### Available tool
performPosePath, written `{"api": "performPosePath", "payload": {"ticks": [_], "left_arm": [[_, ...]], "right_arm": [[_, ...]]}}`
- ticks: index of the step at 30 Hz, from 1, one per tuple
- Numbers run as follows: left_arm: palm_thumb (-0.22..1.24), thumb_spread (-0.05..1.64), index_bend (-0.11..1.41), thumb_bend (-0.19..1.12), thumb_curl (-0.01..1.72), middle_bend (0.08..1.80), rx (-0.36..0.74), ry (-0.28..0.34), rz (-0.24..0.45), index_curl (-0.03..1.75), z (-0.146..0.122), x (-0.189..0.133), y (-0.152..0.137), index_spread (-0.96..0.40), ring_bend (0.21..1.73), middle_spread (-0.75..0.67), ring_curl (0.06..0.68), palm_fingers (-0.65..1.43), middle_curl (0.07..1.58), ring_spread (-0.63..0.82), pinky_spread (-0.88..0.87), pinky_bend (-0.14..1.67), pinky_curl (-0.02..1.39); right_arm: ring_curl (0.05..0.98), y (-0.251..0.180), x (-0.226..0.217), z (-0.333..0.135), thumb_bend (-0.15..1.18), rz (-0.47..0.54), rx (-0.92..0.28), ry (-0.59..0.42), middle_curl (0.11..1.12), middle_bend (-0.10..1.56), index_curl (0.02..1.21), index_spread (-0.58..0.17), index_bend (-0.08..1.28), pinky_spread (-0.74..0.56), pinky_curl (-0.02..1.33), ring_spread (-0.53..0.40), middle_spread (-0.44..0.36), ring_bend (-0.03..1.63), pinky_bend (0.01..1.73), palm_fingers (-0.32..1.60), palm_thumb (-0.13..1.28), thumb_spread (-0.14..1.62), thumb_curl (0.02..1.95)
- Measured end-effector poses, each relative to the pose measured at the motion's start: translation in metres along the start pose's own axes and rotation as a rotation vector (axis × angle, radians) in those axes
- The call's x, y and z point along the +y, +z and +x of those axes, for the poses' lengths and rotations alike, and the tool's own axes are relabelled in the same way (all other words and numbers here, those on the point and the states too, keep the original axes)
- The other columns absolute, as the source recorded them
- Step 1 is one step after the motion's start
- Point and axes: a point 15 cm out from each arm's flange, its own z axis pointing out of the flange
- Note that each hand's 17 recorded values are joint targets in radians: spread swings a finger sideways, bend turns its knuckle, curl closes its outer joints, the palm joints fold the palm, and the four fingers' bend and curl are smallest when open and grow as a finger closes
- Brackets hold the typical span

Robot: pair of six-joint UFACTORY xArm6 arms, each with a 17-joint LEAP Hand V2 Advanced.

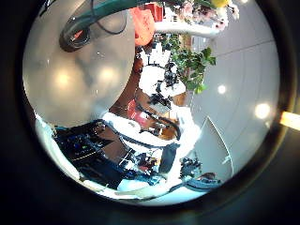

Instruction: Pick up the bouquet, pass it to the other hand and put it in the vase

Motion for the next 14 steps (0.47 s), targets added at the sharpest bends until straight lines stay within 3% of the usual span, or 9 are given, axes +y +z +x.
{"api": "performPosePath", "payload": {"ticks": [5, 11, 14], "left_arm": [[0.08, 0.88, 0.22, -0.03, 0.33, 0.17, -0.030, -0.007, 0.003, 0.42, -0.001, 0.022, 0.013, 0.27, 0.45, 0.60, 0.172, 0.00, 0.22, 0.70, 0.60, 0.19, 0.25], [0.08, 0.89, 0.23, -0.03, 0.33, 0.17, -0.022, 0.010, -0.040, 0.42, 0.003, 0.031, 0.028, 0.27, 0.45, 0.60, 0.180, 0.00, 0.22, 0.71, 0.60, 0.19, 0.26], [0.09, 0.89, 0.23, -0.03, 0.33, 0.18, -0.016, 0.011, -0.028, 0.42, 0.005, 0.035, 0.031, 0.27, 0.45, 0.60, 0.183, 0.00, 0.22, 0.71, 0.60, 0.19, 0.26]], "right_arm": [[0.254, -0.001, 0.002, -0.008, -0.02, 0.003, 0.015, -0.025, 0.29, 0.18, 0.31, -0.274, 0.18, 0.47, 0.30, 0.229, 0.149, 0.35, 0.48, 0.07, 0.67, 1.03, 0.47], [0.253, 0.000, 0.003, -0.013, -0.02, 0.005, 0.018, -0.040, 0.29, 0.18, 0.32, -0.274, 0.18, 0.47, 0.29, 0.228, 0.148, 0.34, 0.48, 0.08, 0.67, 1.03, 0.47], [0.255, 0.000, 0.003, -0.010, -0.02, 0.004, 0.024, -0.037, 0.28, 0.18, 0.32, -0.270, 0.18, 0.47, 0.29, 0.227, 0.142, 0.34, 0.47, 0.08, 0.67, 1.03, 0.47]]}}
